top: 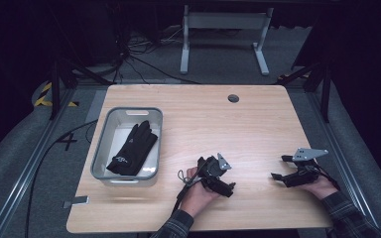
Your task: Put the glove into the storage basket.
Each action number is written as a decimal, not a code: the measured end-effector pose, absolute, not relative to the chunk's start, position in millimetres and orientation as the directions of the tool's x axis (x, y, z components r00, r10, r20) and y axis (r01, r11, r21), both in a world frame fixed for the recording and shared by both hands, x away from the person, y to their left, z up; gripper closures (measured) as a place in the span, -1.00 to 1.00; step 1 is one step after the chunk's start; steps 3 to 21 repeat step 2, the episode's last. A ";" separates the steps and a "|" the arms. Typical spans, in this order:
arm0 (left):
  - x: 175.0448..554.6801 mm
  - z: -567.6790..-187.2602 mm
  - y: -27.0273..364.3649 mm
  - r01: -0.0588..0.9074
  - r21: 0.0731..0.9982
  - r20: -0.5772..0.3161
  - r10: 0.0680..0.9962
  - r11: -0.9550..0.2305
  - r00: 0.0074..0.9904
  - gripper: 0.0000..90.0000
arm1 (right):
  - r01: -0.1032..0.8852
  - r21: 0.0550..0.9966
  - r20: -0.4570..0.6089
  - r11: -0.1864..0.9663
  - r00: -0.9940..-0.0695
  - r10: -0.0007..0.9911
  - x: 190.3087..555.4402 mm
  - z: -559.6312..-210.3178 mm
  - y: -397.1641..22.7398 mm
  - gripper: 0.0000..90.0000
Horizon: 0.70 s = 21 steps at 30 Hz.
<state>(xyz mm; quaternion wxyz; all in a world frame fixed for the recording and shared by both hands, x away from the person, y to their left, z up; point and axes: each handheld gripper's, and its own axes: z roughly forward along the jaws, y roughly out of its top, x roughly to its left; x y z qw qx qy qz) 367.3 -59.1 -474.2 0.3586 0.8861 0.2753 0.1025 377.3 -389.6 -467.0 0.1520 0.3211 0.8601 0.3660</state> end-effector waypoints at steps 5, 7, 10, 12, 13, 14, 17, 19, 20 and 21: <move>367.3 -474.2 -59.1 0.414 0.692 -0.016 0.561 -0.591 0.828 -0.96 | 0.441 0.727 -0.026 0.526 -0.748 0.664 377.3 -467.0 -389.6 -0.72; 367.3 -474.2 -59.1 0.414 0.692 -0.016 0.561 -0.591 0.828 -0.96 | 0.441 0.727 -0.026 0.526 -0.748 0.664 377.3 -467.0 -389.6 -0.72; 367.3 -474.2 -59.1 0.414 0.692 -0.016 0.561 -0.591 0.828 -0.96 | 0.441 0.727 -0.026 0.526 -0.748 0.664 377.3 -467.0 -389.6 -0.72; 367.3 -474.2 -59.1 0.414 0.692 -0.016 0.561 -0.591 0.828 -0.96 | 0.441 0.727 -0.026 0.526 -0.748 0.664 377.3 -467.0 -389.6 -0.72; 367.3 -474.2 -59.1 0.414 0.692 -0.016 0.561 -0.591 0.828 -0.96 | 0.441 0.727 -0.026 0.526 -0.748 0.664 377.3 -467.0 -389.6 -0.72; 367.3 -474.2 -59.1 0.414 0.692 -0.016 0.561 -0.591 0.828 -0.96 | 0.441 0.727 -0.026 0.526 -0.748 0.664 377.3 -467.0 -389.6 -0.72; 367.3 -474.2 -59.1 0.414 0.692 -0.016 0.561 -0.591 0.828 -0.96 | 0.441 0.727 -0.026 0.526 -0.748 0.664 377.3 -467.0 -389.6 -0.72; 367.3 -474.2 -59.1 0.414 0.692 -0.016 0.561 -0.591 0.828 -0.96 | 0.441 0.727 -0.026 0.526 -0.748 0.664 377.3 -467.0 -389.6 -0.72; 367.3 -474.2 -59.1 0.414 0.692 -0.016 0.561 -0.591 0.828 -0.96 | 0.441 0.727 -0.026 0.526 -0.748 0.664 377.3 -467.0 -389.6 -0.72; 367.3 -474.2 -59.1 0.414 0.692 -0.016 0.561 -0.591 0.828 -0.96 | 0.441 0.727 -0.026 0.526 -0.748 0.664 377.3 -467.0 -389.6 -0.72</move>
